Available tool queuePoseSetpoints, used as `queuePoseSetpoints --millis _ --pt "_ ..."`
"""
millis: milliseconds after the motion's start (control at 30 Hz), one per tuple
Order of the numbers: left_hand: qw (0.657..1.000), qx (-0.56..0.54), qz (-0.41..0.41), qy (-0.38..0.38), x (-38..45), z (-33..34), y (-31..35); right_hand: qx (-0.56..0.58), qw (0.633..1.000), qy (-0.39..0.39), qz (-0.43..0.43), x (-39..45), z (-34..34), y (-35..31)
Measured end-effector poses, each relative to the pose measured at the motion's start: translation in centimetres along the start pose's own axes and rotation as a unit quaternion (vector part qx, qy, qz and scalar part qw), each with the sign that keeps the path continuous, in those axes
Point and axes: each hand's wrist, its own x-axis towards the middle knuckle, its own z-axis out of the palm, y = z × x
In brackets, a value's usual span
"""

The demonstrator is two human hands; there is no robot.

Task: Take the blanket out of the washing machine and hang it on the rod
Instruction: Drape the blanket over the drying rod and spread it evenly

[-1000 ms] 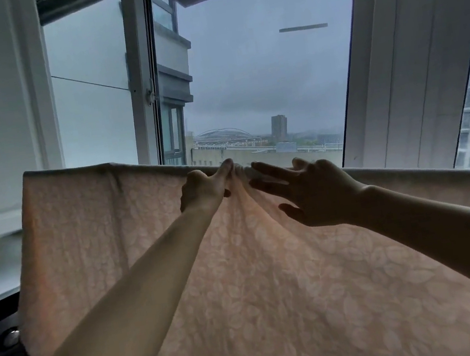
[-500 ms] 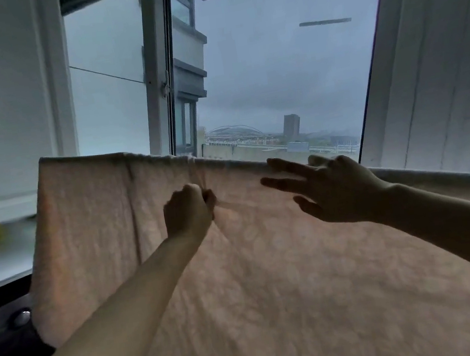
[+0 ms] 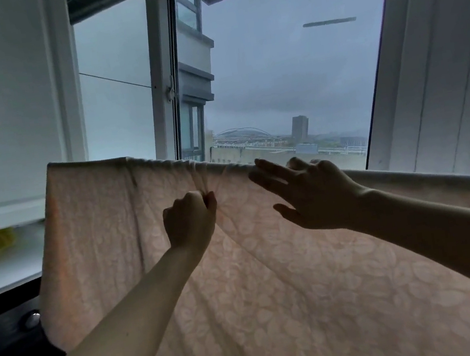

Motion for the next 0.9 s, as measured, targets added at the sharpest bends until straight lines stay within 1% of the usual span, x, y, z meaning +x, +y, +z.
queuePoseSetpoints --millis 167,267,433,500,567,633,667,767,833,900 --pt "1.000 -0.014 0.003 0.008 -0.2 -0.4 0.3 0.014 1.000 0.013 0.001 2.6 0.6 -1.4" --pt "1.000 -0.021 0.012 0.001 -0.1 -0.7 0.0 0.023 0.999 0.026 0.012 4.1 1.0 -2.4" --pt "0.999 -0.028 0.028 -0.009 0.4 -1.5 -0.1 0.022 0.999 0.022 0.045 5.7 1.4 -4.0" --pt "0.999 -0.042 0.021 -0.013 1.3 -1.7 -0.2 0.012 0.998 0.023 0.054 5.7 1.6 -4.1" --pt "0.998 -0.054 0.011 0.002 2.4 -1.9 -0.3 -0.002 0.998 0.024 0.055 5.5 1.9 -3.9" --pt "0.999 -0.043 -0.016 0.023 3.9 -2.2 -0.5 -0.011 0.998 0.030 0.057 5.2 2.0 -3.7" --pt "0.998 -0.031 -0.046 0.024 4.9 -2.2 -0.8 -0.016 0.998 0.031 0.056 5.1 2.0 -3.6" --pt "0.990 -0.022 -0.141 -0.019 7.9 -2.6 -1.4 -0.026 0.998 0.025 0.048 5.0 2.0 -3.7" --pt "0.985 -0.054 -0.159 -0.040 9.2 -2.6 -1.3 -0.018 0.998 0.020 0.052 4.9 1.9 -3.7" --pt "0.984 -0.086 -0.146 -0.056 9.5 -2.5 -1.0 -0.007 0.998 0.022 0.059 4.7 1.6 -3.6"
